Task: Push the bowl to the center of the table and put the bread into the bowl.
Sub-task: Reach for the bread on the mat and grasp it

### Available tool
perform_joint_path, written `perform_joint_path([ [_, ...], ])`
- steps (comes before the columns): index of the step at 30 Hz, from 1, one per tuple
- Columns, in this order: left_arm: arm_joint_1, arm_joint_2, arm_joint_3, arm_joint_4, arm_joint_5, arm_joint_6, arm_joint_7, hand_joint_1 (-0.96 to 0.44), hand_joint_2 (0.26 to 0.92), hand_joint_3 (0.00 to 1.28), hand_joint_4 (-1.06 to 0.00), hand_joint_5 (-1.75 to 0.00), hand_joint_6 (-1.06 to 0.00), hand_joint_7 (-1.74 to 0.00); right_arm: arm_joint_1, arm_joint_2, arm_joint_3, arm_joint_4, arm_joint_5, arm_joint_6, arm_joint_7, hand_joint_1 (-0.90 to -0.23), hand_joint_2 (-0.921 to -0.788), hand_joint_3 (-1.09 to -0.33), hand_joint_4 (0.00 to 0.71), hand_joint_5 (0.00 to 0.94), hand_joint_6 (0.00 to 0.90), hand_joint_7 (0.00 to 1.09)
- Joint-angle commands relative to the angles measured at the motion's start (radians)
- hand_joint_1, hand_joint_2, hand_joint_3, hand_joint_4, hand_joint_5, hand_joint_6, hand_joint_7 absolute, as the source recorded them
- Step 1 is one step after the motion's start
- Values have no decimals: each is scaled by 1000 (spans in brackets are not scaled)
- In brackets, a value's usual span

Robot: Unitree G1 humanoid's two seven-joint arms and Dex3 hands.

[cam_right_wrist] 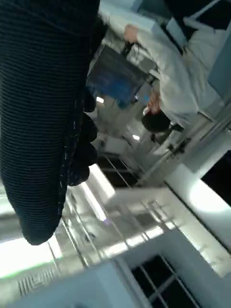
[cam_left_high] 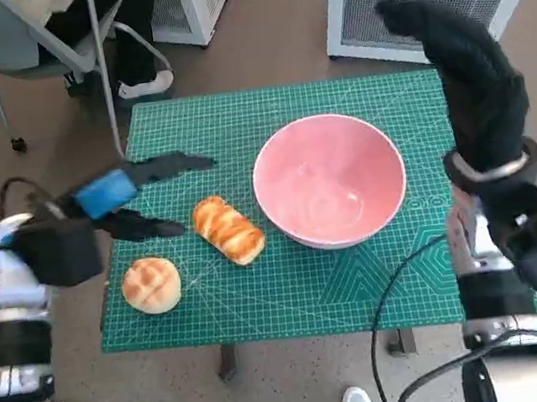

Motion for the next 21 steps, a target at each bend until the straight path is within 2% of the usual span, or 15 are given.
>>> perform_joint_path([
  [1,-70,-19,-61,80,85,-39,23,-283,840,2,-487,-4,-513,-162,52,-20,5,-62,-33,28,-17,-593,-921,-755,294,12,85,527],
  [5,-118,-41,-119,145,174,-47,78,-270,817,0,-488,-2,-534,-139,68,-23,9,-87,-49,36,-30,-592,-921,-755,292,10,80,533],
  [11,-177,-74,-195,213,282,-35,144,-264,796,0,-480,0,-549,-116,79,-23,14,-96,-48,42,-31,-595,-921,-756,287,6,68,542],
  [21,-253,-138,-307,286,427,69,205,-264,796,2,-462,0,-545,-80,90,-23,15,-103,-47,42,-35,-592,-921,-756,287,5,57,558],
])
